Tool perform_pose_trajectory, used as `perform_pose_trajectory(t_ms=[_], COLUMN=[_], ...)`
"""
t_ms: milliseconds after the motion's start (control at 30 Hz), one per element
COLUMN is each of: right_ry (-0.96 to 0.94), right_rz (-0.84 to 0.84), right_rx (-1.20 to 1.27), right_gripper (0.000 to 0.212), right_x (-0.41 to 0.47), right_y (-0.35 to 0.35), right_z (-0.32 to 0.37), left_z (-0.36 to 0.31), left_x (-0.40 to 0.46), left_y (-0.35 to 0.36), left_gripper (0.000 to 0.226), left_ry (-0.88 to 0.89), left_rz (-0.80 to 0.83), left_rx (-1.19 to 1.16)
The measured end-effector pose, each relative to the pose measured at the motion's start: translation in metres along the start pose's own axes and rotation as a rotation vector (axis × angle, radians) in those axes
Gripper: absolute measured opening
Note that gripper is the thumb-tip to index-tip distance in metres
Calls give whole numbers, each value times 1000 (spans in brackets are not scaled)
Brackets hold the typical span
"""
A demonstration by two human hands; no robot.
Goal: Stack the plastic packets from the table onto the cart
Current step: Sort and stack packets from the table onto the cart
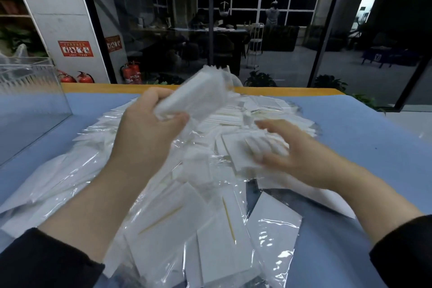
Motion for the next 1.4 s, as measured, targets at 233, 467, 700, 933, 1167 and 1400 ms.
perform_pose_trajectory(t_ms=[233,467,700,933,1167,1400], right_ry=[-74,-11,97,125,72,90], right_rz=[129,-69,-330,-496,-340,-274], right_rx=[-271,-227,12,336,577,503], right_gripper=[70,35,33,14,14,14], right_x=[-2,-1,4,4,-4,-2], right_y=[13,14,-2,-21,-15,16], right_z=[13,17,10,12,25,27], left_z=[0,-3,-3,-1,-5,-17], left_x=[-8,-12,-12,-7,-12,-35], left_y=[5,6,6,4,7,20], left_gripper=[23,22,21,23,33,37], left_ry=[-50,-73,-66,-58,-305,-319], left_rz=[71,117,116,62,195,431], left_rx=[27,16,5,-28,-195,-189])
Point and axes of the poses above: each hand's wrist, its own x-axis towards the middle knuckle, its own y-axis out of the palm, z = x × y, the point moved 1 cm from there along x, towards the middle knuckle, and after that the axes turned 12 degrees about -z, right-handed, at the moved point
